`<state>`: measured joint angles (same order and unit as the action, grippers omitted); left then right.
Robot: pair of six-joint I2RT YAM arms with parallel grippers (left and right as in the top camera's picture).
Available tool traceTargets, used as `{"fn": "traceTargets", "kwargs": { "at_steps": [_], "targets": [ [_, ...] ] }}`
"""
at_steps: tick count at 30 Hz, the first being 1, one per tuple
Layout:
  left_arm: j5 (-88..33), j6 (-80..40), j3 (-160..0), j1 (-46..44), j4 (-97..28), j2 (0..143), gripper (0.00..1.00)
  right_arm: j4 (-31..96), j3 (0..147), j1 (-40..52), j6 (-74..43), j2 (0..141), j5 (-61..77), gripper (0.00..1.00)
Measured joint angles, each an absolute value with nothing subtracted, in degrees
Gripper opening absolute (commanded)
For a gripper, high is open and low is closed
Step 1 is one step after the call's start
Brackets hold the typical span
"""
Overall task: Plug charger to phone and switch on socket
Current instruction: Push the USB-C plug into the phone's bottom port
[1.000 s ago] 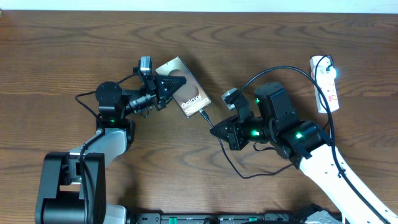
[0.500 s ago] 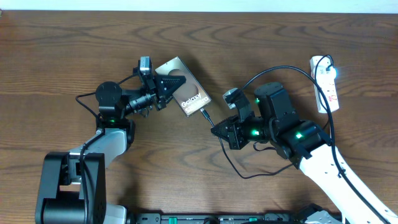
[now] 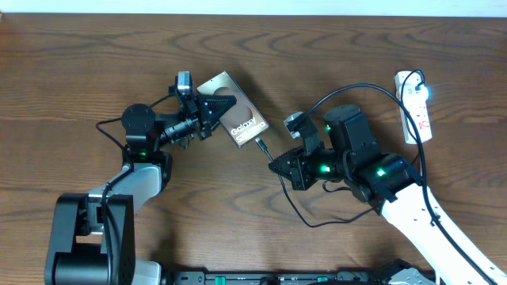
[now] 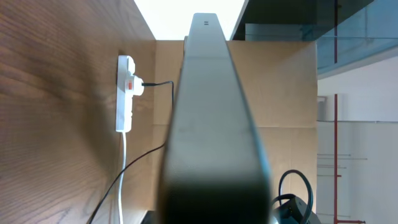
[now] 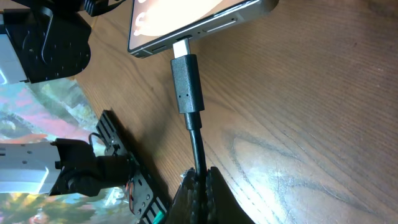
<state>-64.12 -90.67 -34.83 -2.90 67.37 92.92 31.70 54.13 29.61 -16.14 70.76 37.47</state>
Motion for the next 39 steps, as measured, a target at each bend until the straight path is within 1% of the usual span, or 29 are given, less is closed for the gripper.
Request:
{"fn": "traceTargets", "kwargs": {
  "at_steps": [28, 39],
  "targets": [
    [-63.9, -92.0, -34.8, -2.9, 67.4, 92.9, 0.07, 31.2, 54.1, 29.6, -16.2, 70.8, 37.0, 0.01],
    [-61.7, -92.4, -34.8, -4.7, 67.3, 92.9, 0.08, 31.0, 54.1, 29.6, -16.4, 70.8, 36.4, 0.01]
  ]
}}
